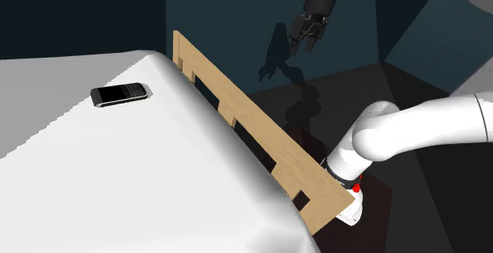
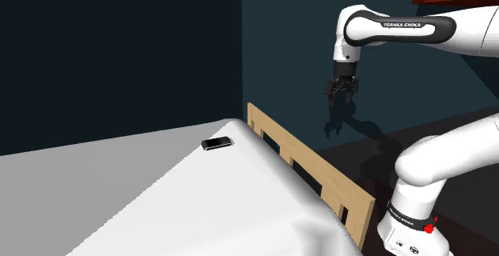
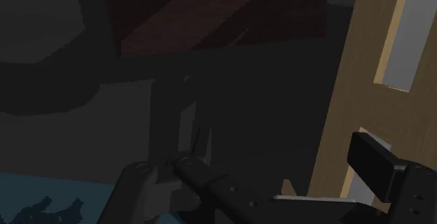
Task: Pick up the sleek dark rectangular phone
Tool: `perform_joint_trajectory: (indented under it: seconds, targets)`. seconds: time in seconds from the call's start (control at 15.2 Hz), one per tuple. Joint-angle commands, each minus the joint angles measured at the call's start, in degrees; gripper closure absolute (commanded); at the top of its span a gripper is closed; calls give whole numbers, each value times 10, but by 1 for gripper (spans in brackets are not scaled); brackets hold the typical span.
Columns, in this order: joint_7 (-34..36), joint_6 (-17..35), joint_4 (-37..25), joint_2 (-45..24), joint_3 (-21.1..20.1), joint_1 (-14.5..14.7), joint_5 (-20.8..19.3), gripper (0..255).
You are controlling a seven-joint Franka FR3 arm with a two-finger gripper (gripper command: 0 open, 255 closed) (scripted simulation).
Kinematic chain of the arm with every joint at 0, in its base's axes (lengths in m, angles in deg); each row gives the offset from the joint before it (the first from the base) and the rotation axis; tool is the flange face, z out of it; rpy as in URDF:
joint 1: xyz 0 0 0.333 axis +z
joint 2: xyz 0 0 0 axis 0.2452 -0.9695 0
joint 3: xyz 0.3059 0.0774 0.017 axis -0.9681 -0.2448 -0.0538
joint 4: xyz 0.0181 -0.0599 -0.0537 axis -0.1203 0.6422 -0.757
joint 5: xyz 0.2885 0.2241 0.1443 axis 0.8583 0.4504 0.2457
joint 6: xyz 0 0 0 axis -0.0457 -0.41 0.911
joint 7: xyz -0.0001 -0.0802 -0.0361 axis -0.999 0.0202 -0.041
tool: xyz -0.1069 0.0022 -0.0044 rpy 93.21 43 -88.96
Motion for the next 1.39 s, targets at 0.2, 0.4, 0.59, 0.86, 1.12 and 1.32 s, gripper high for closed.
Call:
perform_joint_trajectory:
  seconds: [0.2, 0.4, 0.59, 0.86, 1.12, 1.32]
  targets:
    - [-31, 37, -24, -59, -9, 20, 2, 0]
    - [-61, 69, -54, -117, -20, 38, 4, 0]
    - [-90, 95, -87, -174, -32, 55, 5, 0]
    - [-126, 123, -137, -248, -51, 77, 2, 0]
    - [-158, 143, -193, -319, -72, 97, -4, 0]
    - [-181, 153, -237, -371, -89, 113, -13, 0]
